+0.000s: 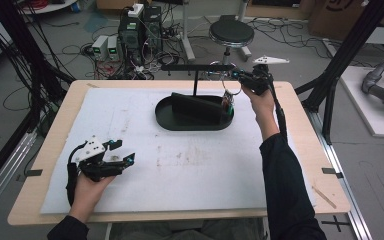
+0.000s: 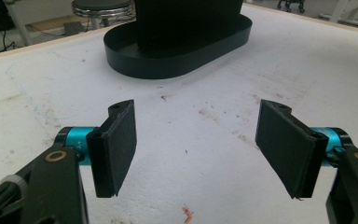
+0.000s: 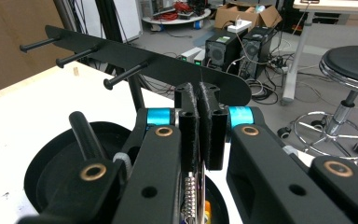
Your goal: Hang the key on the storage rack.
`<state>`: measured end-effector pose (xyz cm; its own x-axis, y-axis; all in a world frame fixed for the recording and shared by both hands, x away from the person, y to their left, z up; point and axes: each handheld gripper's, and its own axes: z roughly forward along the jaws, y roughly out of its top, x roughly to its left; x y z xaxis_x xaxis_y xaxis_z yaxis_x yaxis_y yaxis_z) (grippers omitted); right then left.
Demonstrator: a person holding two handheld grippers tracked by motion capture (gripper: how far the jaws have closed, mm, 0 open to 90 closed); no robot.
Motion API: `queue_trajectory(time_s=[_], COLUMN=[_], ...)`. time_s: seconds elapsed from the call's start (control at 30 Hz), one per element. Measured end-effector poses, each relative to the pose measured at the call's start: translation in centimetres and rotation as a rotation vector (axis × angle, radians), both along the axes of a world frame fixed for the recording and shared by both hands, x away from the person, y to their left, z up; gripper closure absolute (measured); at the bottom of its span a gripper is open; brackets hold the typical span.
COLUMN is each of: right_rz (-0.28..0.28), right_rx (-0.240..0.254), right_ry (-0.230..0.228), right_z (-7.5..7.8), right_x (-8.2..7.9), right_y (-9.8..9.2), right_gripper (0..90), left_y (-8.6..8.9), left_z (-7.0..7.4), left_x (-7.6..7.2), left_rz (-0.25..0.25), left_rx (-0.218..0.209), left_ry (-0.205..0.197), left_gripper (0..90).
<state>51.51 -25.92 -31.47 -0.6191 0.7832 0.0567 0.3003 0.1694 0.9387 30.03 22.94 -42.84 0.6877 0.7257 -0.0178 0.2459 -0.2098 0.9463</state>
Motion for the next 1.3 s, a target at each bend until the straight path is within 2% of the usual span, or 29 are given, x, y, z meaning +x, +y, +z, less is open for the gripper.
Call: queue_trajectory(time_s=[0.2, 0.33, 0.63, 0.73, 0.9, 1.0, 1.1, 1.23, 1.3], right_rz=[-0.005, -0.011, -0.051, -0.072, -0.105, -0.106, -0.101, -0.079, -0.072], right_rx=[-0.012, -0.036, -0.06, -0.09, -0.114, -0.127, -0.151, -0.139, -0.12], right_ry=[0.013, 0.011, 0.016, 0.007, 0.012, 0.003, -0.013, -0.016, -0.043], right_z=[-0.3, -0.4, -0.5, -0.4, -0.2, 0.3, 1.0, 2.1, 2.4], right_x=[0.1, 0.2, 0.1, 0.0, -0.3, -0.8, -1.6, -3.1, -4.1], right_y=[0.2, 0.4, 0.3, 0.4, 0.1, -0.1, -0.2, -0.6, -1.0], right_gripper=[87.0, 86.9, 83.0, 82.0, 75.2, 70.2, 61.2, 54.6, 54.4], left_y=[0.0, 0.1, 0.0, -0.2, -0.2, -0.3, -0.3, -0.4, -0.4], left_z=[0.0, 0.0, 0.0, 0.0, 0.0, 0.0, 0.0, 0.1, 0.1], left_x=[-0.1, -0.2, -0.2, -0.1, -0.1, 0.0, 0.0, 0.2, 0.3], left_rz=[-0.002, -0.003, -0.008, -0.011, -0.013, -0.013, -0.011, -0.012, -0.013], left_rx=[-0.001, 0.001, 0.004, 0.005, 0.007, 0.011, 0.009, 0.012, 0.008], left_ry=[-0.001, -0.001, 0.0, 0.001, 0.0, 0.002, 0.0, -0.003, -0.001], left_gripper=[29.3, 29.3, 29.3, 29.3, 29.3, 29.2, 29.3, 29.3, 29.3])
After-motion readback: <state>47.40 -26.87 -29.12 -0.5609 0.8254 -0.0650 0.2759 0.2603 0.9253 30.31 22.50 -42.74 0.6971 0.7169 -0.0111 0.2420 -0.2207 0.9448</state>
